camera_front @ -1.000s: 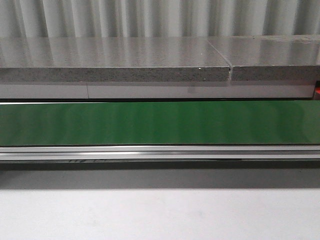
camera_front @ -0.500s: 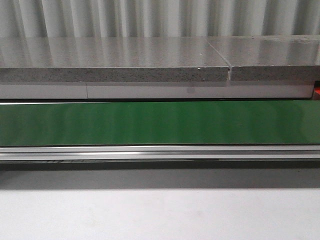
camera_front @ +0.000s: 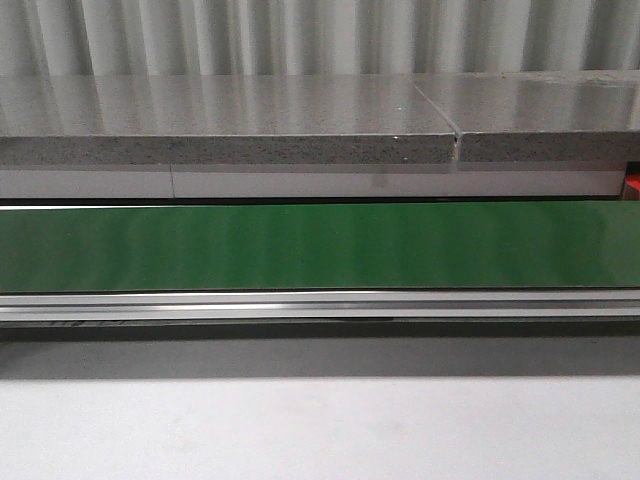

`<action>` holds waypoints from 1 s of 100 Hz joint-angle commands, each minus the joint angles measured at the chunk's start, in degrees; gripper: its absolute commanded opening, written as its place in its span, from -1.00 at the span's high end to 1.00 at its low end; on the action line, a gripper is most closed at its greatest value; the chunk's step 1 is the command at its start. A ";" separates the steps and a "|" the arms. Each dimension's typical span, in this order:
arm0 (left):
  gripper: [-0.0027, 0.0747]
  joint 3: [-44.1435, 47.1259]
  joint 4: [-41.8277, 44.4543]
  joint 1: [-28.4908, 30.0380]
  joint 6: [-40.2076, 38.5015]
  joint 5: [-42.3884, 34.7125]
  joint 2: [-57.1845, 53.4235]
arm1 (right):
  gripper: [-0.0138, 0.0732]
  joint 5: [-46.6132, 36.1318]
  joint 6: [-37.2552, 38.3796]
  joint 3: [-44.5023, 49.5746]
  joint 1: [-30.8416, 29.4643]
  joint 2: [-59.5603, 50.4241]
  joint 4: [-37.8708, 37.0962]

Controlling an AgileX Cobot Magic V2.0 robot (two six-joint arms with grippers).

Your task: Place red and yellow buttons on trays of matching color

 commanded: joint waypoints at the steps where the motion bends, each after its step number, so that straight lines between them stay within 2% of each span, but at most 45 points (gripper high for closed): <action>1: 0.98 -1.50 -1.30 -0.45 0.06 -3.82 -0.04 | -0.05 -1.63 -0.97 -1.36 1.54 -6.64 0.87; 11: 0.98 -1.50 -1.30 -0.45 0.06 -3.82 -0.04 | 0.38 -1.70 -0.97 0.89 3.93 -10.01 0.65; 18: 0.98 -1.50 -1.30 -0.45 0.06 -3.82 -0.04 | 0.61 -1.92 -0.97 3.11 6.17 -12.30 0.65; 30: 0.98 -1.50 -1.30 -0.45 0.06 -3.82 -0.04 | 0.83 -2.95 -1.09 7.45 10.09 -16.41 0.65; 59: 0.98 -1.50 -1.30 -0.45 0.06 -3.82 -0.04 | 0.83 -6.92 -7.62 18.96 20.73 -27.52 -0.25; 77: 0.98 -1.50 -1.30 -0.45 0.06 -3.82 -0.04 | 0.83 -11.94 -8.74 27.10 26.73 -35.72 -6.31; 100: 0.98 -1.50 -1.30 -0.45 0.06 -3.82 -0.04 | 0.83 -18.55 -8.74 39.31 29.43 -47.59 -8.38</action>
